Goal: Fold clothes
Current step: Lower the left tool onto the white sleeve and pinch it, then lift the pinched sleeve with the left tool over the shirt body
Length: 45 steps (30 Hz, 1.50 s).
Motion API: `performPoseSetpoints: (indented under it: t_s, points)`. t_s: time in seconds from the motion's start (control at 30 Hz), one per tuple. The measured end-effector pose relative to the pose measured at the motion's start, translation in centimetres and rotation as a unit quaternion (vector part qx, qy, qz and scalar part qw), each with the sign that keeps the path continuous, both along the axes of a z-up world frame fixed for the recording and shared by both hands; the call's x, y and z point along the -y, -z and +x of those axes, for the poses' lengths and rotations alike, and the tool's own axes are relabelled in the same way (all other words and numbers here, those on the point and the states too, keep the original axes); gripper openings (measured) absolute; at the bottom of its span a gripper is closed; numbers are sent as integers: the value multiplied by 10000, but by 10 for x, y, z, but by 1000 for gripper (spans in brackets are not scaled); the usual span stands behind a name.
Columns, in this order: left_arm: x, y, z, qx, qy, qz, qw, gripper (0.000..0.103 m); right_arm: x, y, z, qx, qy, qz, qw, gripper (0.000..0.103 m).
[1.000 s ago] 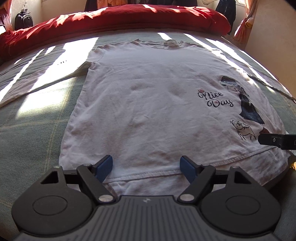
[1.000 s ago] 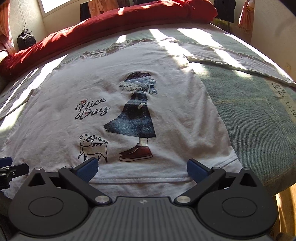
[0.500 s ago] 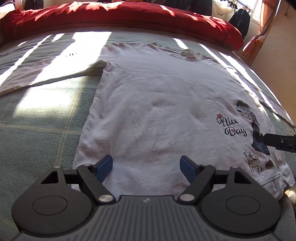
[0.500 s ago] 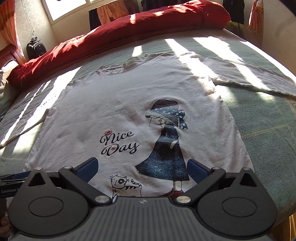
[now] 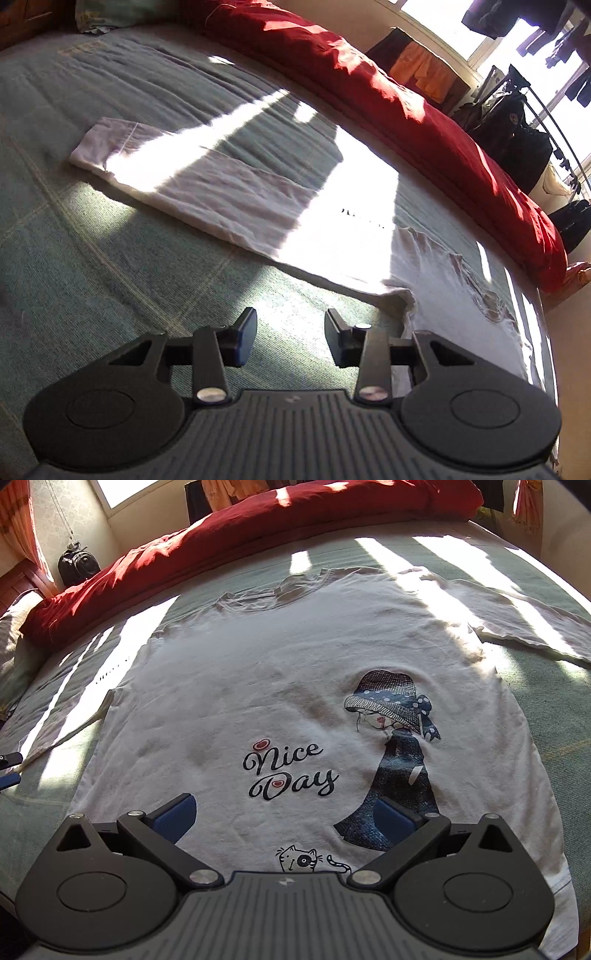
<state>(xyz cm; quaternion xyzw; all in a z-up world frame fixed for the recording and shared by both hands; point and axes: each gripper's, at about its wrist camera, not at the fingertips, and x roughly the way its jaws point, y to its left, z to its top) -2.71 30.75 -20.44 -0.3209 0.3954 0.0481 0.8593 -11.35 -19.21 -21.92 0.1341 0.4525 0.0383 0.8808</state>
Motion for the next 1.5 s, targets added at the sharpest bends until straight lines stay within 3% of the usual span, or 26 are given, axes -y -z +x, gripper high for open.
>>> performPoseSetpoints:
  t_s: [0.13, 0.3, 0.47, 0.6, 0.77, 1.13, 1.33, 1.4, 1.43, 1.5]
  points:
    - [-63, 19, 2, 140, -1057, -949, 9898, 37, -15, -2, 12, 19, -96, -114, 9999, 103]
    - [-107, 56, 6, 110, -2018, -1954, 9597, 36, -32, -1, 27, -7, -197, -172, 9997, 103]
    - [-124, 87, 12, 251, -2566, -2496, 9334, 36, -44, 3, 36, -45, -303, -212, 9993, 103]
    - [-128, 97, 24, 408, -2681, -2589, 9270, 36, -49, 10, 41, -115, -334, -267, 9990, 103]
    - [-136, 104, 39, 542, -2803, -2593, 9226, 29, -53, 16, 47, -182, -339, -338, 9987, 103]
    - [-151, 100, 64, 810, -2865, -2229, 9283, 29, -61, 18, 53, -140, -462, -353, 9982, 103]
    - [-155, 95, 73, 751, -2721, -1954, 9392, 29, -59, 20, 53, -166, -461, -386, 9981, 103]
    - [-153, 91, 74, 649, -2674, -1804, 9443, 24, -58, 21, 53, -167, -456, -387, 9981, 103]
    - [-152, 89, 75, 565, -2642, -1689, 9479, 15, -58, 21, 53, -167, -455, -389, 9981, 103]
    - [-150, 84, 77, 440, -2598, -1497, 9530, 12, -59, 21, 53, -175, -476, -419, 9978, 103]
